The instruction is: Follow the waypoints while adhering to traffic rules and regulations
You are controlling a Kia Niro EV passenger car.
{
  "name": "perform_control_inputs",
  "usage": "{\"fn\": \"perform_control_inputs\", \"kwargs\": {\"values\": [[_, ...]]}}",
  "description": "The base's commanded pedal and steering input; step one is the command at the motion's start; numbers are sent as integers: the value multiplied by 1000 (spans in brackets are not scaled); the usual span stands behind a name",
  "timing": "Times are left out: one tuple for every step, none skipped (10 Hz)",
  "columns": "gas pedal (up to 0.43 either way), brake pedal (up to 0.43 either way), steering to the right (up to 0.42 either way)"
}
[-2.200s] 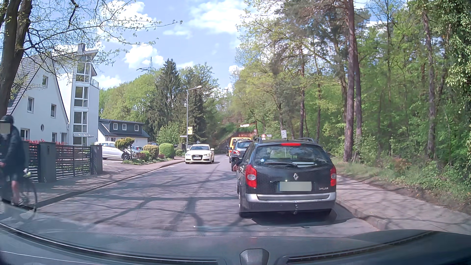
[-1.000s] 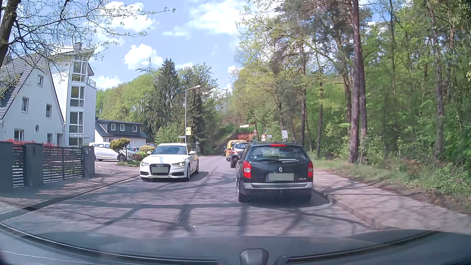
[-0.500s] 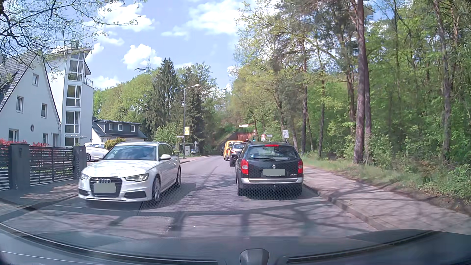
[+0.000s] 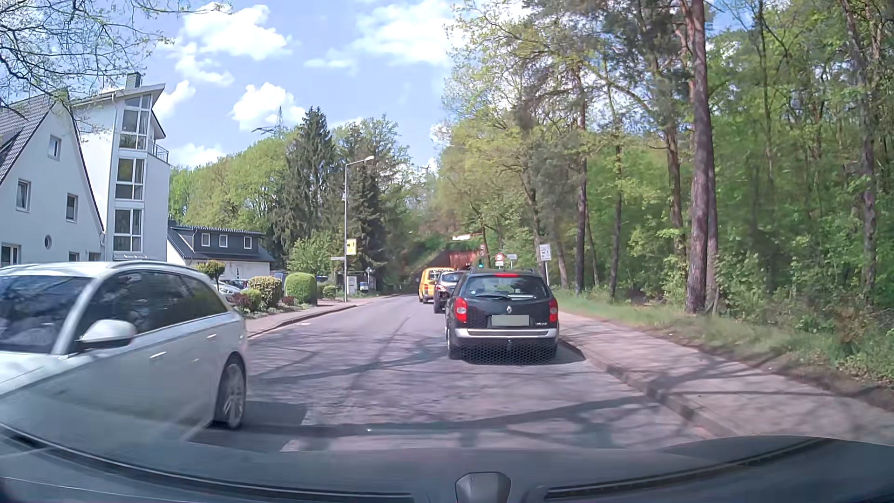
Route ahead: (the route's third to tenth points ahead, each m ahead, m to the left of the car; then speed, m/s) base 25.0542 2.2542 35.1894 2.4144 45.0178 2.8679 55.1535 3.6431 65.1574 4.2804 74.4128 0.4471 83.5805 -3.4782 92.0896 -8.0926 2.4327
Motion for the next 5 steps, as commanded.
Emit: {"fn": "perform_control_inputs", "kwargs": {"values": [[228,0,7],[228,0,7],[228,0,7],[228,0,6],[228,0,6]]}}
